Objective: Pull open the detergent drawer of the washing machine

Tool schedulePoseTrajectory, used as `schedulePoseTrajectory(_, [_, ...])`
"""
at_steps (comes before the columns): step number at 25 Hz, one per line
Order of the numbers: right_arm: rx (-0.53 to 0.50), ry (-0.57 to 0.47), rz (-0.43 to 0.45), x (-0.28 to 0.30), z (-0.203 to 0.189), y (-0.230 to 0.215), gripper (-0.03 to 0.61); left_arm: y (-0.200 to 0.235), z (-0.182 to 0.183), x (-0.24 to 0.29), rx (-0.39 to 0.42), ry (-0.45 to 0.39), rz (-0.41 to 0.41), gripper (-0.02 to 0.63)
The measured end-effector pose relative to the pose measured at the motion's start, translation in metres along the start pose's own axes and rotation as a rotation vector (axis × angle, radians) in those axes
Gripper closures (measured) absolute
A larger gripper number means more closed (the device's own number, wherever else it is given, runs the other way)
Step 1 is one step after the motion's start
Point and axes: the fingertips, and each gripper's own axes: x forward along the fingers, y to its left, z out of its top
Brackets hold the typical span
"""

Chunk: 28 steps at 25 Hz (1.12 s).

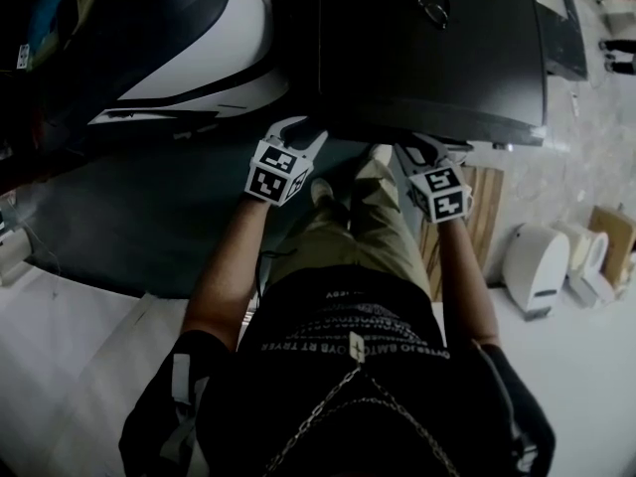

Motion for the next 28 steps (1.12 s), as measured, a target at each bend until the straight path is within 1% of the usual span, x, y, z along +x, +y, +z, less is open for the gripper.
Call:
schedulePoseTrajectory(3, [0.016,-0.006,0.003,-0.001,0.0,0.0,0.483,-0.005,-0.004,0.001,0.04,0.029,-0.007,0.472])
schedulePoseTrajectory(6, [0.03,-0.01,-0.003,-0.002,-0.004,0.0,0.483,-0.015,-0.01,0.004,0.055,0.051,-0.029,0.462])
schedulePoseTrajectory(9, [0.049,-0.015,0.0,-0.003,-0.006,0.003,0.483,-0.015,-0.013,0.003,0.036,0.043,-0.026,0.462])
schedulePoseTrajectory(14, [0.072,-0.001,0.005,-0.009,-0.014,0.008,0.483,-0.024,-0.022,-0.001,0.048,0.083,-0.031,0.462])
schedulePoseTrajectory(18, [0.087,0.008,0.006,-0.014,-0.023,0.014,0.482,-0.03,-0.031,-0.005,0.032,0.089,-0.034,0.462])
schedulePoseTrajectory(21, [0.093,0.012,0.002,-0.018,-0.029,0.018,0.482,-0.036,-0.037,-0.008,0.04,0.092,-0.026,0.462])
schedulePoseTrajectory(28, [0.145,-0.039,0.006,-0.024,-0.047,0.025,0.477,-0.048,-0.051,-0.013,0.042,0.083,-0.002,0.462])
